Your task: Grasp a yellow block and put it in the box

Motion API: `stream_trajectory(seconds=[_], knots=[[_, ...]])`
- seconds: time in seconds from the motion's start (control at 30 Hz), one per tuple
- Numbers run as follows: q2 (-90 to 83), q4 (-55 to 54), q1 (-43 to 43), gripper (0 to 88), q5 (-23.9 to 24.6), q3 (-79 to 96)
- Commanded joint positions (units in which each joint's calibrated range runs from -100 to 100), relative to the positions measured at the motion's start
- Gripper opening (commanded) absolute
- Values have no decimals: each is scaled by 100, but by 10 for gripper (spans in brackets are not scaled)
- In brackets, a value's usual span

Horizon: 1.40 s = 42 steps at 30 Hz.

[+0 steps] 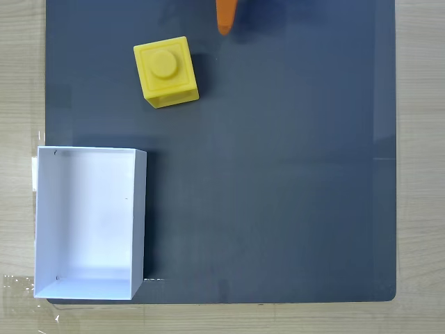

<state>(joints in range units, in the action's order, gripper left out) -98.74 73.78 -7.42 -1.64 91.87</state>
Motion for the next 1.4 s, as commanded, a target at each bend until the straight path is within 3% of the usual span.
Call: stream_trajectory(seconds=[0.0, 0.13, 0.3, 0.47, 0.63, 0.97, 1.23, 1.37], knots=[[43, 13, 18, 12, -20, -37], [119, -284, 119, 11, -15, -55], [1119, -1558, 591, 11, 27, -689], [2721, -2535, 1205, 11, 33, -1910], [4331, -2640, 1222, 18, 27, -3637], [6628, -990, 69, 19, -62, -7618], [7374, 1662, -360, 26, -1353, -9056], [7552, 2614, -495, 154, -1720, -9047]])
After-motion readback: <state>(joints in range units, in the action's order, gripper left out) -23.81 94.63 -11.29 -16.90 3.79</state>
